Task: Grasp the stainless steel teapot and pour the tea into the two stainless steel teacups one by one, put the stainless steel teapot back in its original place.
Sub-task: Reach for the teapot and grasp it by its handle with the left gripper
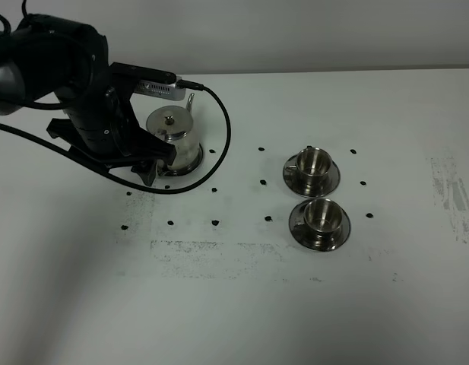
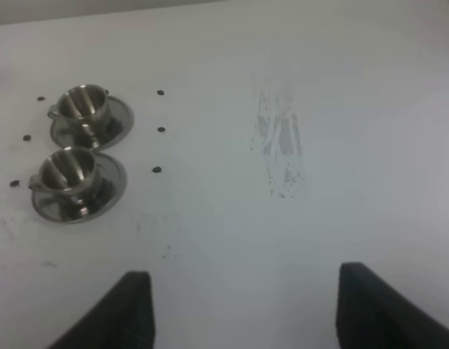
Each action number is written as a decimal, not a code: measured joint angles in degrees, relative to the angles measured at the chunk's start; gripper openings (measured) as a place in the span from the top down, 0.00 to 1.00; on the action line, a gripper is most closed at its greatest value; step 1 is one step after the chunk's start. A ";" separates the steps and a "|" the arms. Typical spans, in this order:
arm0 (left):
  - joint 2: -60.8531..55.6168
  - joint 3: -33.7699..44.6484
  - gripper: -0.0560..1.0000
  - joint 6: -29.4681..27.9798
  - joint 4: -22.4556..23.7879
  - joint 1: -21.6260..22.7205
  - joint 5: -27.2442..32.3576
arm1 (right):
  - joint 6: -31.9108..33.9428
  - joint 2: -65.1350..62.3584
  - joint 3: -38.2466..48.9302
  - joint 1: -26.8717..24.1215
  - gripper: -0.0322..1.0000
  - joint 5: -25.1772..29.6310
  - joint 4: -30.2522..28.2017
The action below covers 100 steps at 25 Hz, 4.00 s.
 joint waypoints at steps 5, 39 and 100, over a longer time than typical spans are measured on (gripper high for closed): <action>5.00 -5.92 0.36 4.28 0.05 0.00 3.94 | 0.00 0.00 0.00 0.00 0.46 0.00 0.00; 13.95 -15.00 0.40 -1.57 2.49 -1.17 0.85 | 0.00 0.00 0.00 0.00 0.46 0.00 0.00; 16.79 -21.56 0.40 -3.37 2.62 -1.17 5.39 | 0.00 0.00 0.00 0.00 0.46 0.00 0.00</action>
